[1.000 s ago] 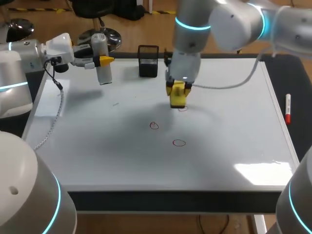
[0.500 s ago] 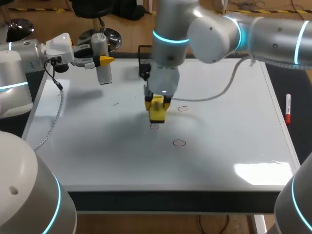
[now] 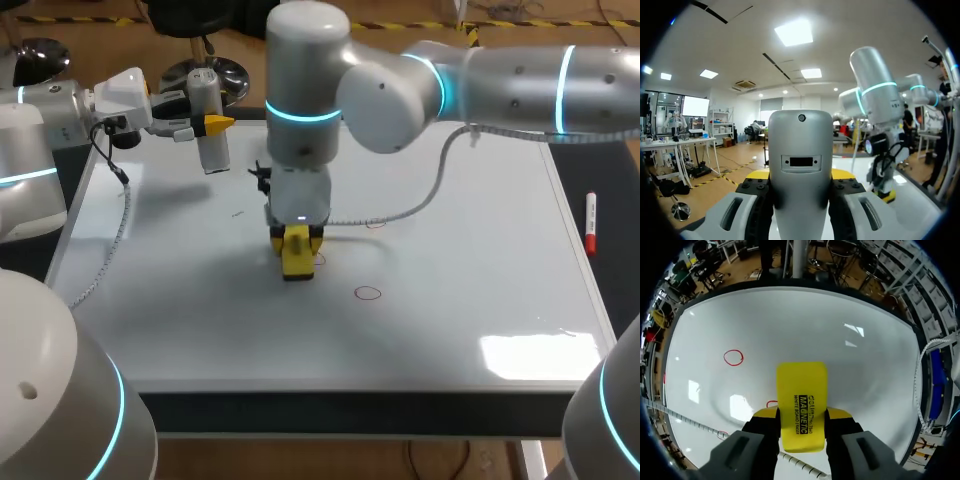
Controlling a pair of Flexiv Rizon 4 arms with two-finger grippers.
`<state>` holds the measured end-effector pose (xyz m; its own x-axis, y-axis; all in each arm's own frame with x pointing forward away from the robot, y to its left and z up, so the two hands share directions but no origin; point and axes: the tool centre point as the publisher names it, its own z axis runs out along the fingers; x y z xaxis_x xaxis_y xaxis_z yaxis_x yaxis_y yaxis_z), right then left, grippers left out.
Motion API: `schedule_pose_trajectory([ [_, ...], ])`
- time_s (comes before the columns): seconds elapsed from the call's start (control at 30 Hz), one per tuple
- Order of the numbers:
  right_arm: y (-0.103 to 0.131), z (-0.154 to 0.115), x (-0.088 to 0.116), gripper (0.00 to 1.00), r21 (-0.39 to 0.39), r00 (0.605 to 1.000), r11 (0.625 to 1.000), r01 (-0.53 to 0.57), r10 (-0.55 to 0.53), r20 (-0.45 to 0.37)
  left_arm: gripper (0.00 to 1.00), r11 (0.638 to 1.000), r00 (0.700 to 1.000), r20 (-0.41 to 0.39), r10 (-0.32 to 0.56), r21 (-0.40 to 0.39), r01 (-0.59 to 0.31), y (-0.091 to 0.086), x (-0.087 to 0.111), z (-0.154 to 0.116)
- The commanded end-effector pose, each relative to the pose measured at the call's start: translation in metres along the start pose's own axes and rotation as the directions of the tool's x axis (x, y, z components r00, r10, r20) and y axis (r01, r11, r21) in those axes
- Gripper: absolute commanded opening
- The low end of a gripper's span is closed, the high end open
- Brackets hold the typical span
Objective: Pick up the inspection probe, press it on each red-marked spot on the whiteboard one by one, put down the probe, pick up the eraser, and wipe off all the red marks.
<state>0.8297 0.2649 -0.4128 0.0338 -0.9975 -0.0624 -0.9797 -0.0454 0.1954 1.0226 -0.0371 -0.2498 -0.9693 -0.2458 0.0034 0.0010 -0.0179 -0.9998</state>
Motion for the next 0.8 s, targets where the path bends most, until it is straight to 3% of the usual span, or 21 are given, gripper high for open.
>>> schedule_pose_trajectory([
  [0.03,-0.001,0.004,-0.004,0.00,0.005,0.999,1.000,-0.004,0.004,-0.038,0.00,1.000,1.000,-0.002,0.000,0.000,0.000,-0.001,-0.001,0.000],
  [0.37,0.001,0.013,0.001,0.00,0.036,0.995,0.999,-0.011,0.014,-0.096,0.00,1.000,1.000,-0.002,0.000,0.000,0.000,-0.001,-0.001,0.000],
  [0.8,0.002,0.031,0.014,0.00,0.040,0.993,0.998,-0.039,0.043,-0.114,0.00,1.000,1.000,-0.002,0.000,0.000,0.000,-0.001,-0.001,0.000],
])
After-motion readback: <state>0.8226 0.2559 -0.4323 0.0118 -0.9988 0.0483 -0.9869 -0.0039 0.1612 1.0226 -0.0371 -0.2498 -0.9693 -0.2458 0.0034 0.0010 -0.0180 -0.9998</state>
